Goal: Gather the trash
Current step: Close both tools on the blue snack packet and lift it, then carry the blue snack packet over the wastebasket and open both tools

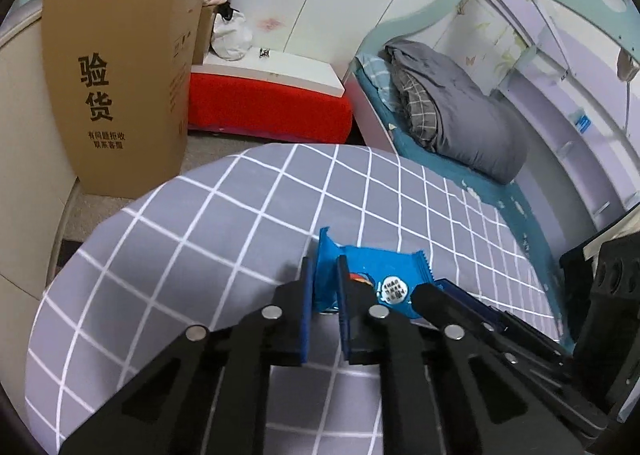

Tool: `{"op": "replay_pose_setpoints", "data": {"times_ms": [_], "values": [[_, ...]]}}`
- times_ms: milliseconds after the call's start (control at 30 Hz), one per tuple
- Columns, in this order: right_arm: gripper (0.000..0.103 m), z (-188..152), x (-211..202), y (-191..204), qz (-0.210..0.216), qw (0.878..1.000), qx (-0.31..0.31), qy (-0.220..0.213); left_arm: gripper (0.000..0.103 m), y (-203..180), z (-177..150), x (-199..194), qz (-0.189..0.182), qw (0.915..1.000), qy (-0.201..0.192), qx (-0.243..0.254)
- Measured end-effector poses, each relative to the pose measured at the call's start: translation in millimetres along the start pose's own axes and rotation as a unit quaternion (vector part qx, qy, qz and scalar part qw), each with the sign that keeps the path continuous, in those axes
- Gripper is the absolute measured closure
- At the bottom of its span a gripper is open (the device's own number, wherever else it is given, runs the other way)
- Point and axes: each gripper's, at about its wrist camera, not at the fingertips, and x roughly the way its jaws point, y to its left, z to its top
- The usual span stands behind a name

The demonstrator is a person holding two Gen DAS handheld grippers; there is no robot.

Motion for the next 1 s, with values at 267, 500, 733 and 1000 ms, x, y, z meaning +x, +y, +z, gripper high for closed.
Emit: {"op": "replay_pose_setpoints", "data": {"times_ms": [267, 500, 733, 1000], "values": [[0.074, -6.2, -39.9, 58.5, 0.029, 0.998, -0.047, -0.016, 0.095, 20.6, -11.6, -71.5, -0.01, 0.9991, -0.041, -0.01], [0.074, -25.4, -76.9, 124.3, 0.071, 0.993, -0.087, -0.02, 0.095, 47.8, -38.9, -152.8, -0.013, 0.9957, -0.086, -0.031], [0.074, -69.1, -88.0, 202.8, 0.119, 0.985, -0.126, 0.005, 0.095, 96.3, -81.6, -237.9, 0.006, 0.9903, -0.129, -0.051], [0.074, -134.5, -74.4, 280.6, 0.162, 0.972, -0.165, 0.047, 0.095, 163.5, -154.8, -307.9, 0.056, 0.9831, -0.15, -0.09]]}}
